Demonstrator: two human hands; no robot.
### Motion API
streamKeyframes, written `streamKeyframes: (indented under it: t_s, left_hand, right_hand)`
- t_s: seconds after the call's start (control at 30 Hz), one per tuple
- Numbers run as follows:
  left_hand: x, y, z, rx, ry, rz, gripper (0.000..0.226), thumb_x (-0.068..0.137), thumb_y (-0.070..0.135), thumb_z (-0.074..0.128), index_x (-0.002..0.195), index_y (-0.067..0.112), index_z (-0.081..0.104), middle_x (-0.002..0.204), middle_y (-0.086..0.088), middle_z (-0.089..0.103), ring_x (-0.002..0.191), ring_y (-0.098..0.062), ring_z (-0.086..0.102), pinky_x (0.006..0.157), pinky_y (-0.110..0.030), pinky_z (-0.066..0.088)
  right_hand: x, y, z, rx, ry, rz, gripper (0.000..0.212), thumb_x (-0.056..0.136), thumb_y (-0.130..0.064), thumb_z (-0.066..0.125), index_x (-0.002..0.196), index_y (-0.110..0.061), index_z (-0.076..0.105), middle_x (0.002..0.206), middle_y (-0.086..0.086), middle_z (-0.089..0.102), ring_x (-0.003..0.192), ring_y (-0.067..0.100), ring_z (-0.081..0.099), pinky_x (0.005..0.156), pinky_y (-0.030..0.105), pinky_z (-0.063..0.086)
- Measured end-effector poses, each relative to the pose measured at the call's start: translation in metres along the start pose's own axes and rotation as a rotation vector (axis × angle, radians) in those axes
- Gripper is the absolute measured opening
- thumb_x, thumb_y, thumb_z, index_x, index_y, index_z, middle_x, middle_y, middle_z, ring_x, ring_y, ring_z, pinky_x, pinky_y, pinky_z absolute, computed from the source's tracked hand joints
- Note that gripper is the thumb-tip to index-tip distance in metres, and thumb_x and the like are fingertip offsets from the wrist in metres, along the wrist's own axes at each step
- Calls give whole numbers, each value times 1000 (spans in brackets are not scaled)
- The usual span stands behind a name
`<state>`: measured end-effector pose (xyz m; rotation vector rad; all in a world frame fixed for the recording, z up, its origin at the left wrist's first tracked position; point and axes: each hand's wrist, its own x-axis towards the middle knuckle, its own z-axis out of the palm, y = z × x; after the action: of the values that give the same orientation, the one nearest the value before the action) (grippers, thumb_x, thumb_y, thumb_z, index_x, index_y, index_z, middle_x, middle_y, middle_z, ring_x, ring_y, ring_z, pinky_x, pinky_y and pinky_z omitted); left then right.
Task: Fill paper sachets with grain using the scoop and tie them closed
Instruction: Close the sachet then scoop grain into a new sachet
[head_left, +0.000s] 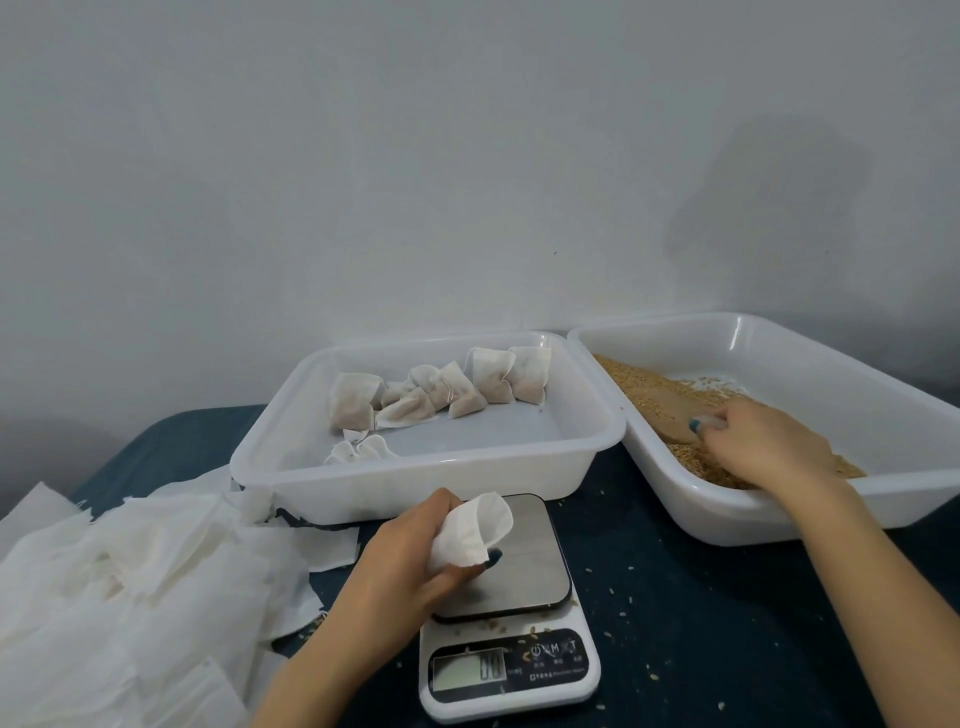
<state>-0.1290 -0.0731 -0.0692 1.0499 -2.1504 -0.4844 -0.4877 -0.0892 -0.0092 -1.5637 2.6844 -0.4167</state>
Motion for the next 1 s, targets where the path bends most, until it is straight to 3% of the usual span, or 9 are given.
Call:
streamKeyframes:
  t_s: [0.1,0.3,0.37,0.5,0.6,0.67,0.73,0.87,1.0]
  left_hand:
    - [0,2,0,-39,20,-12,27,82,66,58,89,42,46,83,20,60,74,-4,56,58,-10,39]
    - [1,10,1,-138,60,-58,25,79,63,59,91,44,47,82,19,63,74,-5,59,57,-10,41]
    - [2,13,1,-184,73,-80,25,80,60,64,95,46,49,86,15,66,76,-9,63,59,-13,46]
    - [2,14,0,-254,89,-124,23,84,49,69,100,47,53,90,12,68,80,-14,67,71,-30,55]
    - [2,14,-2,-292,124,-166,25,80,49,67,102,45,55,90,11,68,80,-15,67,74,-36,57]
    - [2,12,-3,-300,143,-186,26,80,48,66,104,44,56,92,12,69,81,-13,67,73,-33,56]
    - [1,10,-5,-282,152,-195,26,82,47,68,105,42,56,94,15,68,83,-10,66,71,-27,55]
    - [0,6,-6,-248,166,-218,24,88,31,73,104,38,57,95,21,66,87,-3,63,68,-14,49]
    - [1,6,-9,-222,195,-225,25,88,24,72,101,39,56,95,24,66,88,0,62,70,-11,47]
  right_hand:
    - [0,-1,-1,40,16,33,42,102,-46,39,81,-17,62,71,3,63,65,19,58,52,26,34]
    - [-5,-3,-5,153,174,-10,31,103,-45,38,109,-27,63,85,-4,63,66,16,49,52,25,26]
    - [-10,-5,-7,236,199,-74,33,102,-48,38,119,-32,62,93,-5,67,74,18,57,54,24,29]
    - [-27,-15,-12,343,219,-246,28,100,-46,44,120,-38,63,76,-15,66,72,12,63,53,21,32]
    - [-43,-25,-17,410,188,-391,25,95,-49,44,114,-49,60,76,-29,62,70,-5,61,55,22,38]
    - [-54,-31,-19,453,138,-488,27,89,-55,42,111,-53,57,86,-39,58,75,-10,63,63,26,47]
    - [-63,-36,-20,462,109,-570,37,87,-59,41,117,-49,60,100,-38,58,90,-4,65,75,36,53]
    - [-76,-44,-21,471,85,-703,38,88,-66,33,115,-54,57,105,-38,59,97,-11,58,81,30,50]
    - [-79,-45,-25,380,151,-792,39,95,-56,40,118,-38,66,106,-28,64,97,1,61,89,43,46]
